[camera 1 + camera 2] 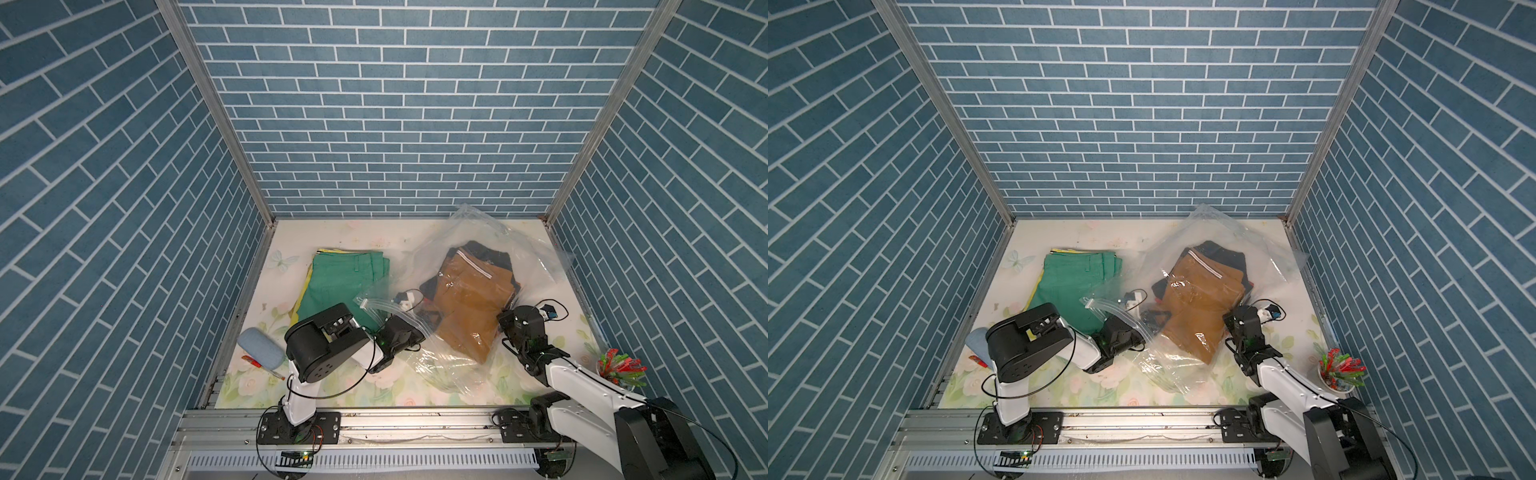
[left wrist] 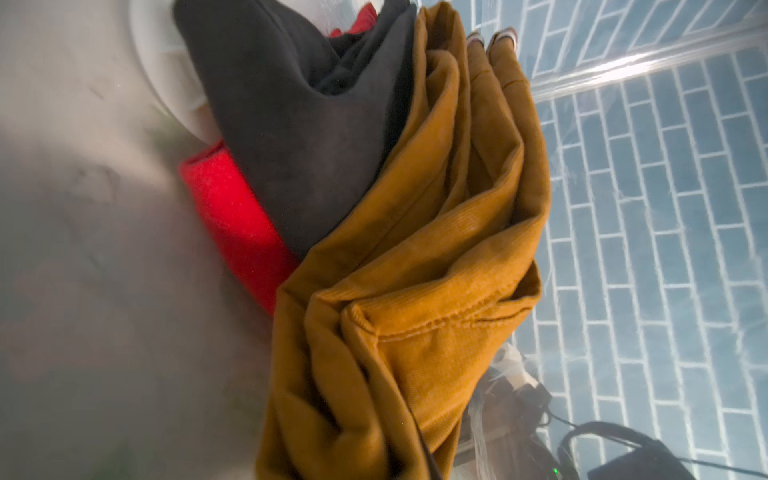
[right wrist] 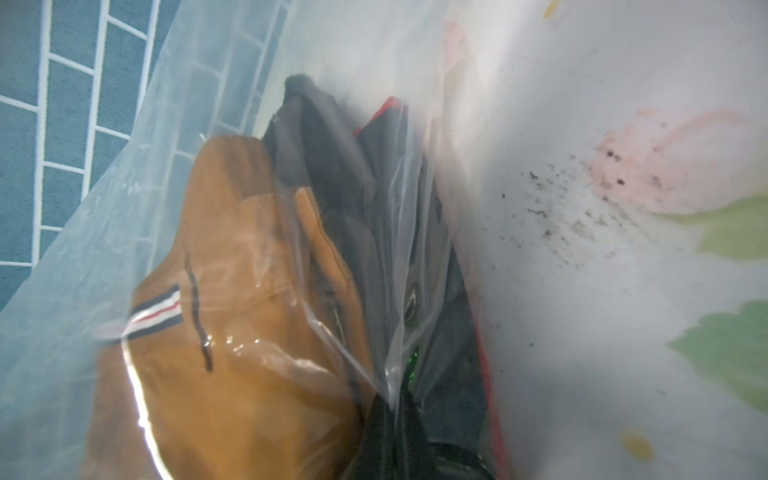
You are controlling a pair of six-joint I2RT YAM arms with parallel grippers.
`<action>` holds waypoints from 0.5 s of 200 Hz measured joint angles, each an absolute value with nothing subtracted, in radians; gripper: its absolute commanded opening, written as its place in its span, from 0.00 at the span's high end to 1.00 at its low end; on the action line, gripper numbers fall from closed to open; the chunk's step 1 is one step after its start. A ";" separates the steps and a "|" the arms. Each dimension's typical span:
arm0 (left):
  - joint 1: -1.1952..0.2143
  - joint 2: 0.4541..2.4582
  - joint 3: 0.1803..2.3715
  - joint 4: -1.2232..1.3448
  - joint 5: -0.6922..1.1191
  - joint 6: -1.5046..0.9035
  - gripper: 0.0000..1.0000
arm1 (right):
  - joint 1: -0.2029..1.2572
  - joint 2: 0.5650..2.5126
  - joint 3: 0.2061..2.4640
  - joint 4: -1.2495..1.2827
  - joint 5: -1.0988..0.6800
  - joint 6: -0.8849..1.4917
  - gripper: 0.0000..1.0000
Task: Take the trousers out of the vacuum bag
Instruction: Take out the trousers from the vacuum bag.
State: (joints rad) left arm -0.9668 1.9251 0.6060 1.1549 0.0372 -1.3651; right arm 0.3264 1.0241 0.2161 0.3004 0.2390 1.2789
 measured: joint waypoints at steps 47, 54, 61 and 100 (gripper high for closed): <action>-0.982 1.907 0.612 1.117 0.038 -1.345 1.00 | 0.326 1.024 0.216 0.300 0.242 1.279 1.00; -0.981 1.904 0.615 1.113 0.050 -1.341 1.00 | 0.326 1.024 0.216 0.300 0.242 1.279 1.00; -0.980 1.901 0.620 1.108 0.065 -1.335 1.00 | 0.326 1.024 0.216 0.300 0.243 1.279 1.00; -0.963 1.873 0.623 1.105 0.173 -1.328 1.00 | 0.326 1.024 0.216 0.300 0.244 1.279 1.00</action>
